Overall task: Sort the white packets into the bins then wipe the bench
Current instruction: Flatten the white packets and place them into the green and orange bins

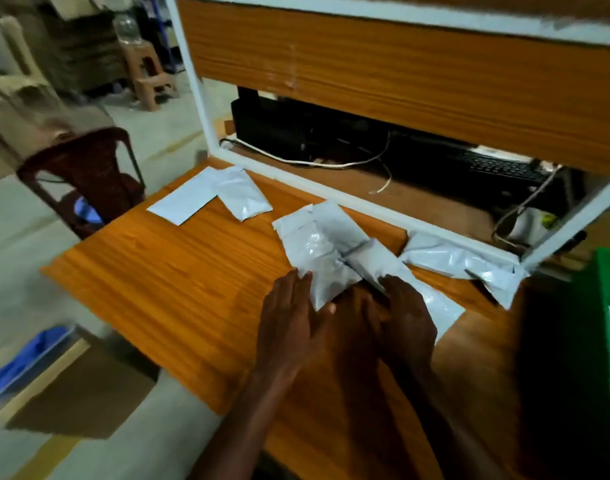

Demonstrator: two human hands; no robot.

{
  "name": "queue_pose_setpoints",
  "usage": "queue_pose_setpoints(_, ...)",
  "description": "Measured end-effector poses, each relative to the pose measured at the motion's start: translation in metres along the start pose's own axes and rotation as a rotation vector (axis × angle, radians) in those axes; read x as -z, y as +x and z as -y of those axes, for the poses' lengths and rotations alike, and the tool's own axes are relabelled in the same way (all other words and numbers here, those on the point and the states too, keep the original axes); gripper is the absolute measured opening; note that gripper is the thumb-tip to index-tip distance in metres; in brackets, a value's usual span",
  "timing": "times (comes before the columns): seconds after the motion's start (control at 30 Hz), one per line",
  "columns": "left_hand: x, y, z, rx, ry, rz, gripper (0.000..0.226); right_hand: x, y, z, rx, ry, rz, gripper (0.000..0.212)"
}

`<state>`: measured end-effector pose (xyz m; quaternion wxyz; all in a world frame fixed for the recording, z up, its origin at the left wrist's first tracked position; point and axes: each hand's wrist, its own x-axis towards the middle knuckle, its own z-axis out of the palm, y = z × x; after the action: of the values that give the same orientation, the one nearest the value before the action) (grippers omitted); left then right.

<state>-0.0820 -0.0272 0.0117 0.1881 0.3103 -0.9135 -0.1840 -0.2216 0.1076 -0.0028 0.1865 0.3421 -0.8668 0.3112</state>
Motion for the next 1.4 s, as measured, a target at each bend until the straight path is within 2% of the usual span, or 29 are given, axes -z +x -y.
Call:
queue_pose_setpoints(0.1, -0.026, 0.055, 0.012, 0.058, 0.035, 0.112, 0.078, -0.011, 0.026, -0.011, -0.069, -0.085, 0.04, 0.056)
queue_pose_setpoints(0.17, -0.041, 0.093, 0.015, 0.094, 0.052, 0.146, 0.082, -0.017, 0.047, -0.016, -0.121, -0.18, 0.191, 0.065)
queue_pose_setpoints(0.23, -0.055, 0.119, 0.018, 0.111, 0.079, 0.181, 0.087, -0.026, 0.05, -0.02, -0.187, -0.241, 0.373, 0.063)
queue_pose_setpoints(0.33, -0.067, 0.136, 0.03, 0.073, 0.109, 0.293, 0.09, -0.041, 0.044, -0.019, -0.298, -0.287, 0.491, 0.064)
queue_pose_setpoints(0.43, -0.067, 0.136, 0.046, -0.063, 0.168, 0.359, 0.088, -0.056, 0.031, -0.005, -0.429, -0.356, 0.485, 0.066)
queue_pose_setpoints(0.53, -0.063, 0.136, 0.066, -0.221, 0.143, 0.437, 0.087, -0.071, 0.026, 0.021, -0.666, -0.366, 0.469, 0.062)
queue_pose_setpoints(0.67, -0.048, 0.143, 0.091, -0.482, 0.19, 0.613, 0.087, -0.092, 0.029, 0.068, -0.957, -0.318, 0.297, 0.071)
queue_pose_setpoints(0.77, -0.032, 0.15, 0.106, -0.628, 0.232, 0.698, 0.085, -0.084, 0.037, 0.081, -1.085, -0.128, 0.411, 0.074)
queue_pose_setpoints(0.83, -0.023, 0.154, 0.114, -0.7, 0.233, 0.706, 0.081, -0.067, 0.035, 0.084, -1.051, -0.117, 0.417, 0.077)
queue_pose_setpoints(0.9, -0.016, 0.155, 0.113, -0.709, 0.175, 0.648, 0.078, -0.058, 0.025, 0.084, -0.939, -0.173, 0.392, 0.076)
queue_pose_setpoints(1.0, -0.019, 0.15, 0.101, -0.562, 0.094, 0.559, 0.078, -0.058, 0.01, 0.08, -0.809, -0.28, 0.41, 0.076)
queue_pose_setpoints(1.07, -0.03, 0.144, 0.093, -0.452, 0.103, 0.566, 0.078, -0.064, -0.001, 0.074, -0.741, -0.345, 0.45, 0.075)
queue_pose_setpoints(1.13, -0.041, 0.135, 0.093, -0.402, 0.121, 0.572, 0.079, -0.072, -0.012, 0.072, -0.674, -0.407, 0.419, 0.071)
queue_pose_setpoints(1.27, -0.053, 0.126, 0.1, -0.459, 0.087, 0.439, 0.073, -0.078, -0.022, 0.076, -0.66, -0.389, 0.292, 0.063)
queue_pose_setpoints(1.4, -0.055, 0.125, 0.105, -0.48, -0.027, 0.41, 0.069, -0.077, -0.023, 0.077, -0.666, -0.321, 0.246, 0.062)
